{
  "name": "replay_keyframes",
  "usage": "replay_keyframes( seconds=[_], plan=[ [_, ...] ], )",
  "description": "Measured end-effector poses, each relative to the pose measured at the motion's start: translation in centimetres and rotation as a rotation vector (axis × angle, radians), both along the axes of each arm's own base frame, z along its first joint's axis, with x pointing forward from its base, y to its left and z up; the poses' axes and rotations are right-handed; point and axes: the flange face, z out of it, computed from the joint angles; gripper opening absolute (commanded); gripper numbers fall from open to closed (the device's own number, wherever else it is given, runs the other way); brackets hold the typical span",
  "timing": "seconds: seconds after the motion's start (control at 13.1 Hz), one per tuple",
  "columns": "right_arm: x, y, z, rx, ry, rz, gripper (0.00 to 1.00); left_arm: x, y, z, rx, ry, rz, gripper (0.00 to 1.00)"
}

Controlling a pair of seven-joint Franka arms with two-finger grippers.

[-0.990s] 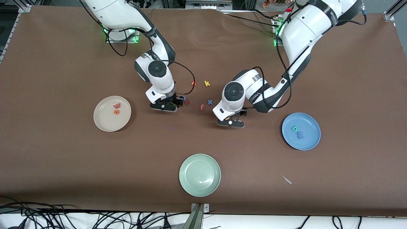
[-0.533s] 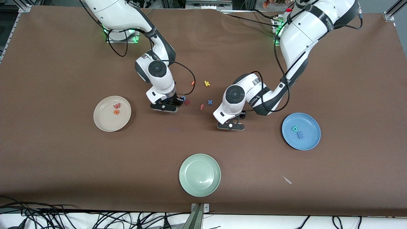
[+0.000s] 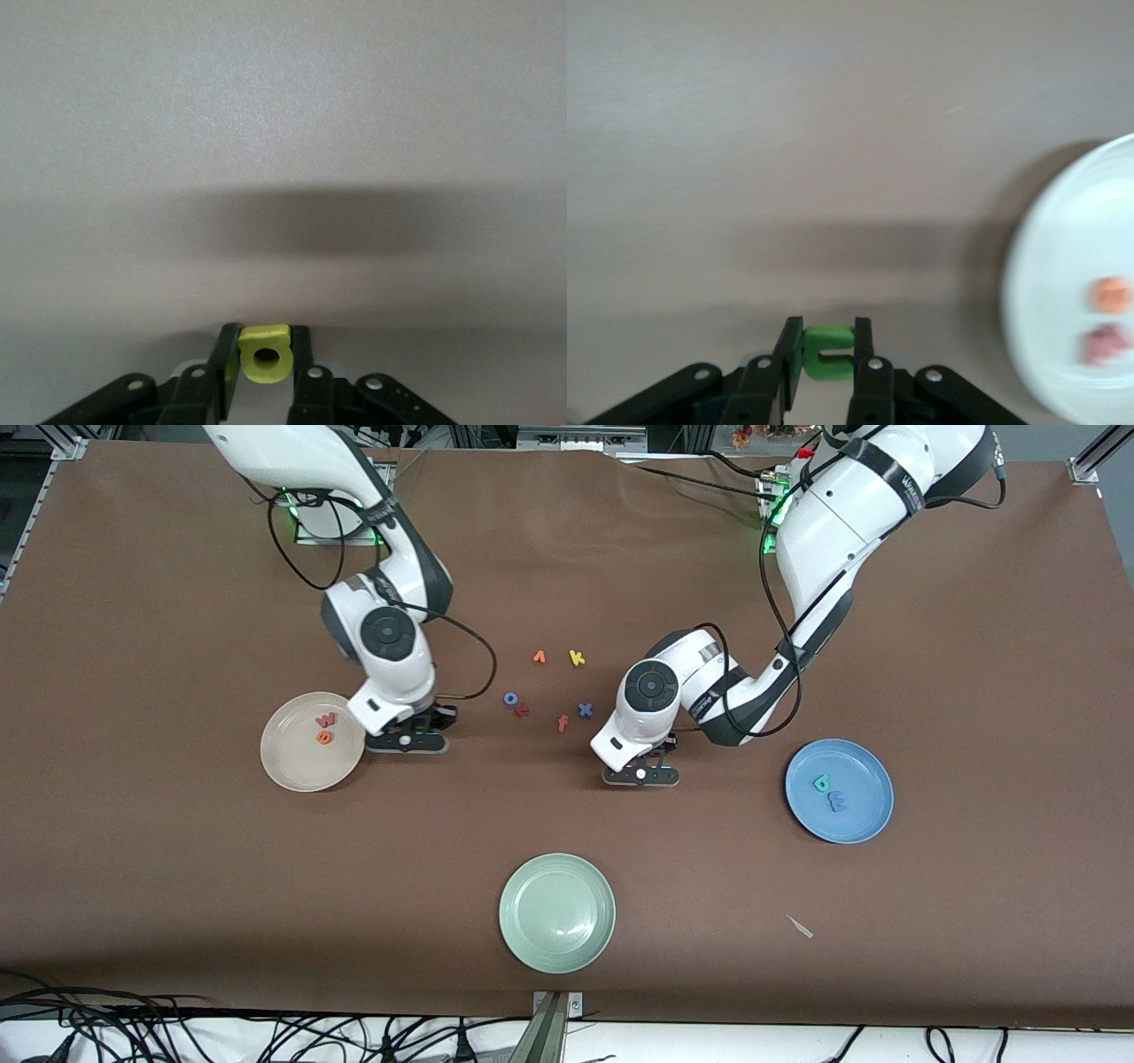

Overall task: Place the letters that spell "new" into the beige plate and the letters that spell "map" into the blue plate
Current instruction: 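Place the green n on the cream plate while the left drops yellow letter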

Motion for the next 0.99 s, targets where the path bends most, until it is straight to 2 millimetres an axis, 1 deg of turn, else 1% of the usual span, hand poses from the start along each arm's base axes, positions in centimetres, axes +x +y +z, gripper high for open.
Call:
replay_keyframes(
  seconds=[0.08, 0.15, 0.23, 0.3, 0.38, 0.46, 0.53, 0.61, 0.69, 0.76, 0.84, 0.91, 0.99],
  plan=[
    [0.4, -2.0, 1.0, -0.014, 0.008, 0.028, 0.05, 0.1, 0.1, 0.1, 0.001, -0.001, 0.003, 0.0],
    [0.5, -4.3, 1.6, -0.026, 0.017, 0.056, 0.06, 0.4, 0.3, 0.4, 0.006, -0.001, 0.007, 0.0],
    [0.4, -7.0, 1.9, -0.037, 0.033, 0.083, 0.07, 0.9, 0.7, 1.1, 0.025, 0.002, 0.015, 0.0],
    [0.1, -9.4, 2.0, -0.043, 0.045, 0.099, 0.09, 1.5, 1.3, 2.2, 0.044, 0.002, 0.02, 0.0],
    [-0.3, -11.6, 1.9, -0.043, 0.05, 0.111, 0.3, 2.3, 2.4, 3.8, 0.072, 0.003, 0.018, 0.0],
    [-0.8, -13.2, 1.6, -0.037, 0.043, 0.117, 0.79, 3.1, 4.0, 5.7, 0.103, 0.008, 0.007, 0.0],
    [-1.3, -14.1, 1.1, -0.03, 0.034, 0.116, 0.9, 4.0, 6.0, 7.6, 0.133, 0.016, -0.015, 0.0],
    [-1.7, -14.3, 0.7, -0.02, 0.03, 0.108, 0.97, 4.9, 8.4, 9.3, 0.159, 0.03, -0.046, 0.0],
    [-1.8, -14.2, 0.7, -0.002, 0.028, 0.091, 0.98, 5.9, 11.3, 10.8, 0.177, 0.047, -0.084, 0.02],
    [-1.7, -14.0, 0.9, 0.014, 0.024, 0.075, 0.98, 7.0, 14.6, 12.0, 0.182, 0.062, -0.127, 0.1],
    [-1.5, -13.9, 1.3, 0.025, 0.016, 0.067, 0.98, 8.1, 18.1, 12.8, 0.179, 0.074, -0.164, 0.1],
    [-1.2, -13.7, 1.9, 0.029, 0.01, 0.064, 0.98, 9.0, 21.7, 13.0, 0.172, 0.089, -0.191, 0.1],
    [-0.7, -13.6, 2.7, 0.029, 0.012, 0.06, 0.99, 9.8, 25.3, 12.8, 0.162, 0.107, -0.209, 0.1]
  ],
)
